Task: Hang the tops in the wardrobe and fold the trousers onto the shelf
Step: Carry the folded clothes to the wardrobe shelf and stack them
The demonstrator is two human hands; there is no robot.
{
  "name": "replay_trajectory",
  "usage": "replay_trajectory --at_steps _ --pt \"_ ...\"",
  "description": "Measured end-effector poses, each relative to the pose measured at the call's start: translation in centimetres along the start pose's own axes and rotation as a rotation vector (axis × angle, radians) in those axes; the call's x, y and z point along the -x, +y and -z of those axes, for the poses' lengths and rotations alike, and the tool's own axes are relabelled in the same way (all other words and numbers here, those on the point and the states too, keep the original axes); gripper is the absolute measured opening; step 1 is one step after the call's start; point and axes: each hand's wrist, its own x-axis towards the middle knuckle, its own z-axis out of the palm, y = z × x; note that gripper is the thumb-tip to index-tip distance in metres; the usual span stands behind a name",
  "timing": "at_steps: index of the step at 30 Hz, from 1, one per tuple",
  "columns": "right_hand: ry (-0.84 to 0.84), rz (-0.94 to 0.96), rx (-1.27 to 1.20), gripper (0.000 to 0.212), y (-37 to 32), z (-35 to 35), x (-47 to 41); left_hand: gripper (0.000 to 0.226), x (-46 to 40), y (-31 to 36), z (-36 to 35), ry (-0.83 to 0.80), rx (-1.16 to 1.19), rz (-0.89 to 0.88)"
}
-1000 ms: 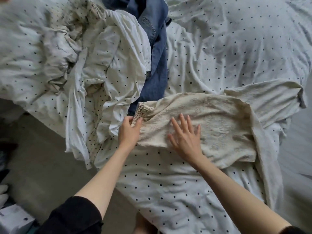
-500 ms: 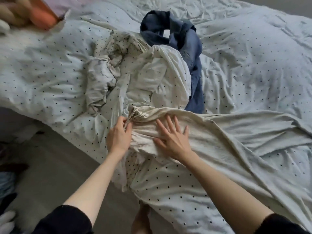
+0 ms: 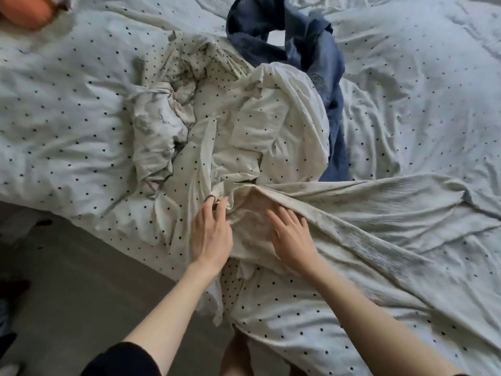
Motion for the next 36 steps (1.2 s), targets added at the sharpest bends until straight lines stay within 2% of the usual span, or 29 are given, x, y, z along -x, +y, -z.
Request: replay_trajectory --at_steps 4,8,9,11,14,18,21,24,26,28,32,34,36 --pt "-0.027 -0.155 -0.004 0.055 5.0 -0.3 4.9 0.072 0.8 3.6 -1.8 0.004 -0.103 -0.045" --pt "-0.072 -0.340 0.011 0.059 10.4 -0.2 9.6 0.074 -0.2 6.0 -1.7 0.046 -0.144 0.188" --pt "-0.095 -0.373 0.031 0.060 11.6 -0.2 10.6 0.072 -0.5 6.7 -1.7 0.072 -0.164 0.195" --pt "-0.119 -0.407 0.054 0.058 13.9 0.0 12.2 0.069 -0.7 8.5 -2.2 0.091 -0.218 0.110" --pt "-0.055 -0.358 0.048 0.057 16.4 0.6 14.0 0.066 0.1 12.7 -4.3 0.059 -0.235 -0.032" --pt "0.038 -0.266 0.071 0.066 20.3 1.6 15.8 0.068 3.4 20.1 -8.8 -0.056 -0.275 -0.369" --pt "0.082 -0.249 -0.048 0.065 24.7 2.0 18.0 0.074 6.1 25.3 -13.0 -0.142 -0.337 -0.562" --pt "0.120 -0.251 -0.090 0.056 29.5 1.9 21.6 0.071 8.4 29.5 -16.3 -0.362 -0.410 -0.621" --pt "0.062 -0.284 0.001 0.065 33.3 1.4 24.4 0.069 9.7 31.8 -18.9 -0.485 -0.466 -0.631" --pt "-0.063 -0.383 0.053 0.076 36.1 1.0 26.5 0.072 10.3 33.2 -20.5 -0.524 -0.542 -0.641" --pt "-0.289 -0.547 0.122 0.086 41.2 -0.6 30.4 0.073 10.3 36.1 -22.1 -0.525 -0.655 -0.737" --pt "-0.315 -0.592 0.135 0.089 42.7 -0.7 31.5 0.057 10.0 37.7 -22.2 -0.452 -0.646 -0.765" --pt "-0.214 -0.652 0.086 0.082 43.9 -0.1 32.1 0.028 9.6 38.9 -22.5 -0.351 -0.586 -0.833"
